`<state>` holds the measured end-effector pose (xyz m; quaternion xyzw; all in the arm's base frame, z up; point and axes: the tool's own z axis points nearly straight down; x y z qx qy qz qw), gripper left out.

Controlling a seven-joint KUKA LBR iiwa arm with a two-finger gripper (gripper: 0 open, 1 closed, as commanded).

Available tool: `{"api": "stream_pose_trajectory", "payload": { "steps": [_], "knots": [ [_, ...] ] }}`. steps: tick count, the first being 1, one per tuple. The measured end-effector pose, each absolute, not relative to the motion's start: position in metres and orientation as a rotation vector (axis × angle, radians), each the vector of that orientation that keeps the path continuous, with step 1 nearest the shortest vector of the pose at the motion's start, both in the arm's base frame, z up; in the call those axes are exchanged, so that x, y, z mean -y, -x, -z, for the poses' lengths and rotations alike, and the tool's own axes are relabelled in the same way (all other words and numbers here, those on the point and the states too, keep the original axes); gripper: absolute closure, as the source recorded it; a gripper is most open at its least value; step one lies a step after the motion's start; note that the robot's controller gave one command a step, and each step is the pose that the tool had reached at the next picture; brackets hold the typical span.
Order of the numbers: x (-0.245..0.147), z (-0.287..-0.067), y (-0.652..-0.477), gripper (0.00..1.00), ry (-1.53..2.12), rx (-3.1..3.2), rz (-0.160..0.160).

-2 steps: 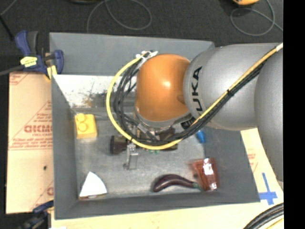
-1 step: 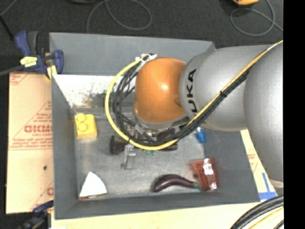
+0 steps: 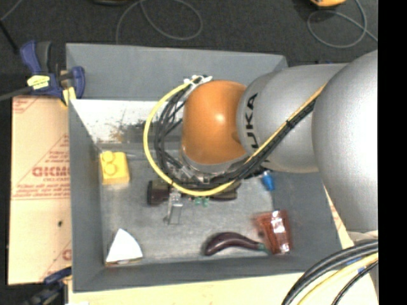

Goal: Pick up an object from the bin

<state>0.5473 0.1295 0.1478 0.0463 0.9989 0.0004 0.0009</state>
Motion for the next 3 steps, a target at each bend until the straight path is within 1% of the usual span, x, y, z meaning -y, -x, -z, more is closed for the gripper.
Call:
{"api": "stream_pose_trajectory", "payload": {
  "steps": [1, 2, 3],
  "knots": [
    [-0.119, -0.110, -0.555, 0.00, -0.166, -3.126, -0.006],
    [-0.108, -0.071, -0.581, 1.00, -0.447, -3.102, -0.005],
    [-0.108, -0.071, -0.581, 1.00, -0.448, -3.102, -0.005]
  ]
}}
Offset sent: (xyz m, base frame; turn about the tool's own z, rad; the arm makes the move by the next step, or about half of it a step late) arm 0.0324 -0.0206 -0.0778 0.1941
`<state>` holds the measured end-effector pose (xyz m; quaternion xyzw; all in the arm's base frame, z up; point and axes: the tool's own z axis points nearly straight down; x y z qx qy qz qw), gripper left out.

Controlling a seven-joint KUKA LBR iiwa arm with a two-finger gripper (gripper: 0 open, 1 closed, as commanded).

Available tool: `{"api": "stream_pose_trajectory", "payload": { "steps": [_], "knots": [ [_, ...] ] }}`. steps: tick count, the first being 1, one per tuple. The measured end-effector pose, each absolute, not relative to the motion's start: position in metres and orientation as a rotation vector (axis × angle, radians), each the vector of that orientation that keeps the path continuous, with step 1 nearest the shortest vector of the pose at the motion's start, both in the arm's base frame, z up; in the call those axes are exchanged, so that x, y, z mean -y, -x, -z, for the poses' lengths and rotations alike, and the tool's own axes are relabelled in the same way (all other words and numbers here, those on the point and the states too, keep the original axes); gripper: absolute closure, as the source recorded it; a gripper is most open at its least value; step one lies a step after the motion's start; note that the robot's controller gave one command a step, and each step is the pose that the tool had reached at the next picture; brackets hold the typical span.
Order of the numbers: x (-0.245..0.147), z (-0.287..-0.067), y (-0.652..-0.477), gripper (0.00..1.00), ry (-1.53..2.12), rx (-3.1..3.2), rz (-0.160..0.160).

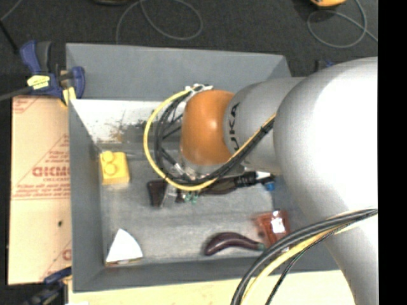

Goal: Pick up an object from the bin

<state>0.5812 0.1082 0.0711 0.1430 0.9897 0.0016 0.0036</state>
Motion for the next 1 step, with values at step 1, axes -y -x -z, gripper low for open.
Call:
{"api": "stream_pose_trajectory", "payload": {
  "steps": [1],
  "knots": [
    [-0.1001, -0.2196, -0.5929, 1.00, -0.476, -3.093, -0.006]
  ]
}}
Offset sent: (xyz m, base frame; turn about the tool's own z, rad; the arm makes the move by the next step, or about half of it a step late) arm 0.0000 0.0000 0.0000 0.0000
